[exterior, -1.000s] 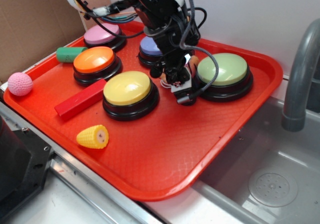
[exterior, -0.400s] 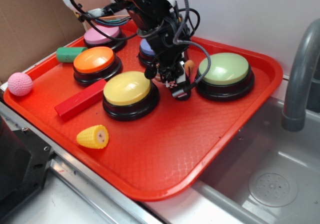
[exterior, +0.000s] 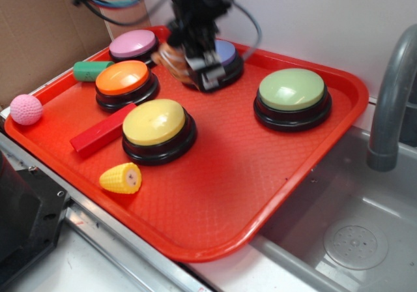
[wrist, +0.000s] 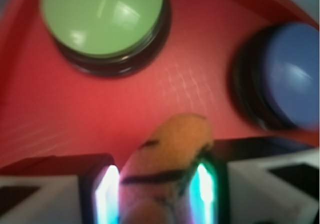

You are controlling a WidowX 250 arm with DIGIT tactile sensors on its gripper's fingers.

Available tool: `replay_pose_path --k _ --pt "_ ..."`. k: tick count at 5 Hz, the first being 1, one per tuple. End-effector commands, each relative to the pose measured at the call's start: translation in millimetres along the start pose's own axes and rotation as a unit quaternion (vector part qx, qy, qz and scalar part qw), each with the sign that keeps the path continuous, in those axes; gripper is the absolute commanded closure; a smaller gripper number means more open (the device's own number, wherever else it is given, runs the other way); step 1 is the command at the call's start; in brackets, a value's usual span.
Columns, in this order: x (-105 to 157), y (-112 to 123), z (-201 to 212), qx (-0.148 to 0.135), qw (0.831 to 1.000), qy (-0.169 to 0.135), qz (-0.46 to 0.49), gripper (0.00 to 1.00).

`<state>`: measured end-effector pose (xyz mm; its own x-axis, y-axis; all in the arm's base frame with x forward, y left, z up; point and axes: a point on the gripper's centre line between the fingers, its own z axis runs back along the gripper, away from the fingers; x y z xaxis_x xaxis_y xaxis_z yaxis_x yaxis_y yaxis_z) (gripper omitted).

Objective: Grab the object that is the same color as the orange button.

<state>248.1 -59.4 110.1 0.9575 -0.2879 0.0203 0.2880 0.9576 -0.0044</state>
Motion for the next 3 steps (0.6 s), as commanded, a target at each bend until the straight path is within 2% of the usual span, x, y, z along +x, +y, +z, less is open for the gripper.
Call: replay_pose_path --k 1,2,3 --pt "-32.3 -3.7 73.0 0.028 0.997 -0.029 0.067 1.00" --pt "-63.3 8.8 84.0 0.036 0.992 -0.054 0.112 1.00" --pt "-77.5 16.6 82.5 0.038 0.990 -0.056 0.124 1.00"
